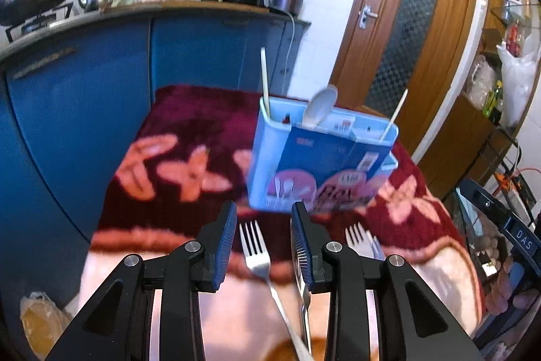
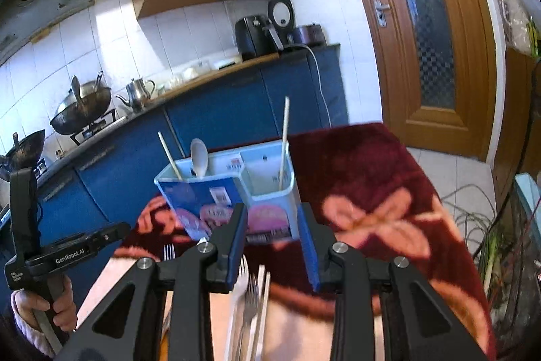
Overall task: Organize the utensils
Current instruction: 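Grasp the metal fork by its handle with the left gripper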
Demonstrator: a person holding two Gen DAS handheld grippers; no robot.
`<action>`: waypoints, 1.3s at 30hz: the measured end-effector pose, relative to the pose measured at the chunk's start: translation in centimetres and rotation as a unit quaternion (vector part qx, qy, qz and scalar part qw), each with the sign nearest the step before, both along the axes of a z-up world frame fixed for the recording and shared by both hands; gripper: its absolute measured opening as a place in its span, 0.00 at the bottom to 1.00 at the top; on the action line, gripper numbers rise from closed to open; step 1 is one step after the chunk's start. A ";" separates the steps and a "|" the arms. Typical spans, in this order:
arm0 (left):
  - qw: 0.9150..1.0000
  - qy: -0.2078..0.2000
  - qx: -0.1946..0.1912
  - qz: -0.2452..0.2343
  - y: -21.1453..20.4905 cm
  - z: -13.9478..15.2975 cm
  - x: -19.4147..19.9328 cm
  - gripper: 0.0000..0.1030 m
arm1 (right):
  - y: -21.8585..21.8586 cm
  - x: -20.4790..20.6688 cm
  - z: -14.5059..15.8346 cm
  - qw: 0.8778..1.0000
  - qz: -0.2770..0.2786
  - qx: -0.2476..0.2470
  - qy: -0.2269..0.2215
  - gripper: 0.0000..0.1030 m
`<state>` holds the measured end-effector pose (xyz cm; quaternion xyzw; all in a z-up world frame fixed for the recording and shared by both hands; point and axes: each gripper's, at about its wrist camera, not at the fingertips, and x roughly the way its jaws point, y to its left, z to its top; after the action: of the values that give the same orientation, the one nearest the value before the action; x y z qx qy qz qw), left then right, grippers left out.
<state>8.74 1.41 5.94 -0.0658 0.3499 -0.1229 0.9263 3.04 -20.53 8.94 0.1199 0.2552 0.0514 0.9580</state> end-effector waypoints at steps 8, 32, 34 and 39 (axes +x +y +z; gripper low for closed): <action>0.999 0.048 0.004 -0.002 -0.2 -2.7 0.0 0.33 | -0.4 -0.7 -2.5 0.999 -0.001 0.018 0.038 0.34; 0.983 0.175 0.008 -0.049 -2.2 -7.3 1.4 0.18 | -1.6 -1.3 -6.0 0.995 -0.001 0.043 0.093 0.38; 0.981 0.189 0.004 -0.049 -2.2 -7.6 1.9 0.17 | -1.7 -1.4 -6.2 0.995 0.000 0.043 0.095 0.39; 0.978 0.204 -0.020 -0.043 -1.4 -7.7 2.5 0.08 | -1.6 -1.3 -6.4 0.994 0.003 0.039 0.102 0.39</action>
<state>11.24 0.00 -1.73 -0.0929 0.5319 -0.1534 0.8276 1.71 -22.12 2.53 0.1614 0.3499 0.0519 0.9213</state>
